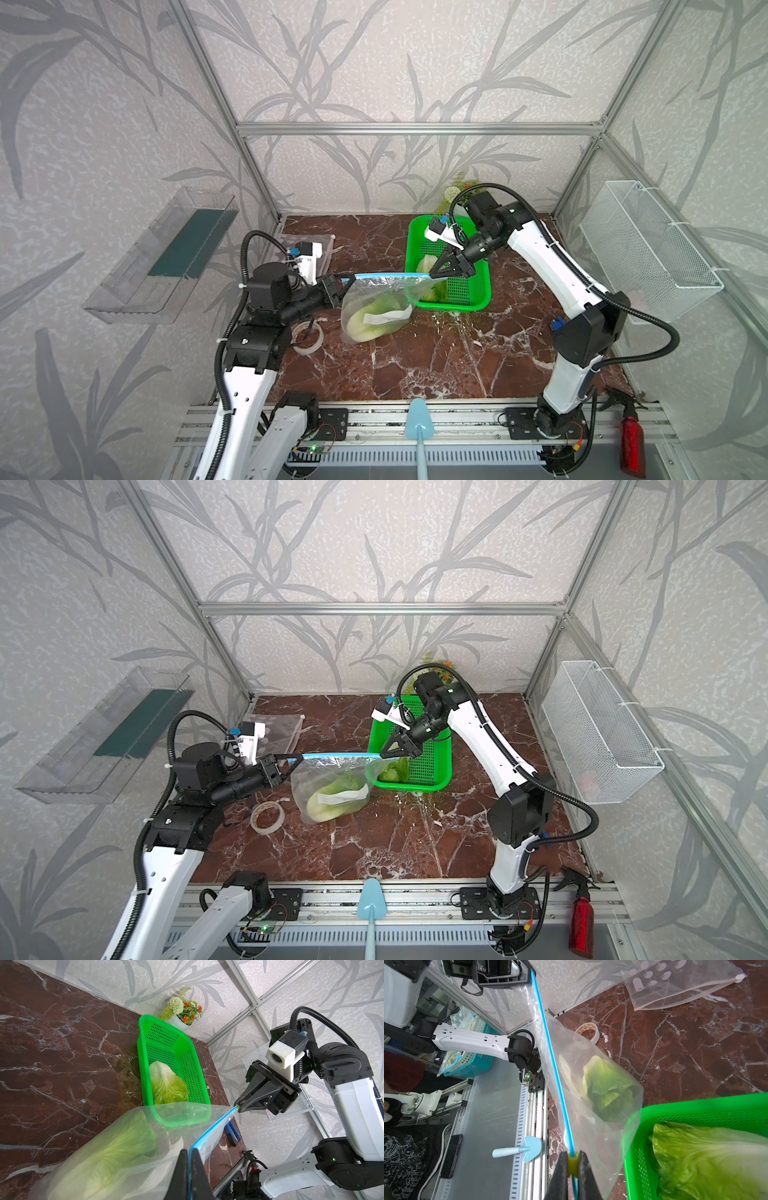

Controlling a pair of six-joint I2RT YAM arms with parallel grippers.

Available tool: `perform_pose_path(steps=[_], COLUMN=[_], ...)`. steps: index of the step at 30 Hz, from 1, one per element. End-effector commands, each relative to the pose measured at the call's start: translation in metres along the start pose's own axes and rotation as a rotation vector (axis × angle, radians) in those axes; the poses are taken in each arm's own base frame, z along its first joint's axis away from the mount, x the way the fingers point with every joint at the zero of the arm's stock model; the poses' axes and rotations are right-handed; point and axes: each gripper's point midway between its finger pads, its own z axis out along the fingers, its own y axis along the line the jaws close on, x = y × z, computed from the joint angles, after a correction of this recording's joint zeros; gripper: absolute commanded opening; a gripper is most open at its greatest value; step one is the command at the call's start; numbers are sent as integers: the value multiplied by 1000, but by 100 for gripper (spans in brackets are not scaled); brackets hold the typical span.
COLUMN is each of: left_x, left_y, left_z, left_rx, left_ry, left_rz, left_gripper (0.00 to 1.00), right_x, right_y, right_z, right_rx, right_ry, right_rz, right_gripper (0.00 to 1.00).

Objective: Open the zip-top bag and take out the chinese cabbages
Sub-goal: Unzip the zipper on the zipper food storage bag.

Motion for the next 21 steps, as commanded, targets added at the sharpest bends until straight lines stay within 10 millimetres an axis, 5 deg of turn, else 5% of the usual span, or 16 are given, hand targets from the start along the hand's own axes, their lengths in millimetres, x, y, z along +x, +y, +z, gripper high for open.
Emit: perform_pose_path(steps=[1, 20, 21], left_x=[-20, -21, -24], left_y=[0, 5, 3], left_z=[-11, -15, -15], left_rx=[-50, -78, -73], left_ry=[-84, -91, -99], left_rz=[46, 51, 47], left_gripper=[0, 0, 0], right_x=[15, 33, 33], right_y=[-4, -12, -13], right_z=[-16, -34, -34], right_rx=[74, 169, 174], right_ry=[41, 72, 67], right_rz=[41, 44, 45], right_gripper=[0, 0, 9])
